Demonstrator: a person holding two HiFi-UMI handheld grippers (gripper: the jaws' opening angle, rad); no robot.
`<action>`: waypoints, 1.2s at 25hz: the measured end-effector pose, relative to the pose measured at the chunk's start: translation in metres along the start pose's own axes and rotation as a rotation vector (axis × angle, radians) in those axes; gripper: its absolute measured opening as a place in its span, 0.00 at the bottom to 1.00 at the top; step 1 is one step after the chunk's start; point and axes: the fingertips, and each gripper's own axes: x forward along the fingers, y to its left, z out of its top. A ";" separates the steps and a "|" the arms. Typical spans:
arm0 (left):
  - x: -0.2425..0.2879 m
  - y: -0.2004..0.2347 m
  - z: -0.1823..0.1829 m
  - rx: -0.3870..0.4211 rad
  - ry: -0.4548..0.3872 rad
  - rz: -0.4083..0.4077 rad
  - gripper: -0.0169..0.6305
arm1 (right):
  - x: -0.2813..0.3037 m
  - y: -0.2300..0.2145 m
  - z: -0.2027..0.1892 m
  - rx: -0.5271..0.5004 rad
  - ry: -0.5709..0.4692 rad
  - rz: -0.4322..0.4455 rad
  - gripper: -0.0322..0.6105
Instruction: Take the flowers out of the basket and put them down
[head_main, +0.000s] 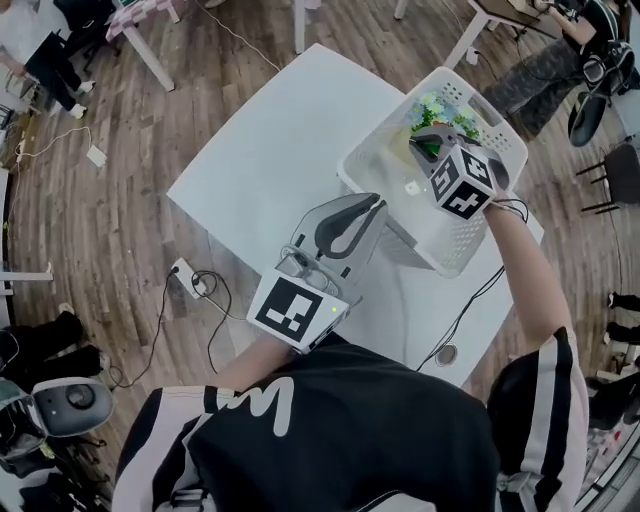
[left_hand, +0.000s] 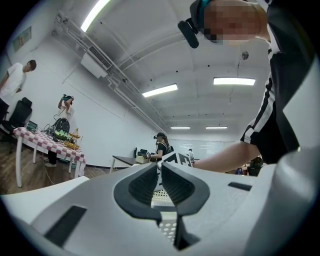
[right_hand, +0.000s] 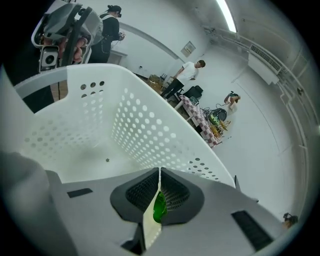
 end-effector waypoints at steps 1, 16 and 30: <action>-0.001 0.002 -0.001 0.008 0.007 0.000 0.07 | 0.005 0.001 -0.002 0.005 0.008 0.005 0.08; -0.005 0.006 0.001 0.022 0.001 0.012 0.07 | 0.044 0.012 -0.050 0.094 0.168 0.057 0.08; 0.000 0.004 0.000 0.025 0.010 0.007 0.07 | 0.062 0.013 -0.069 0.137 0.254 0.046 0.17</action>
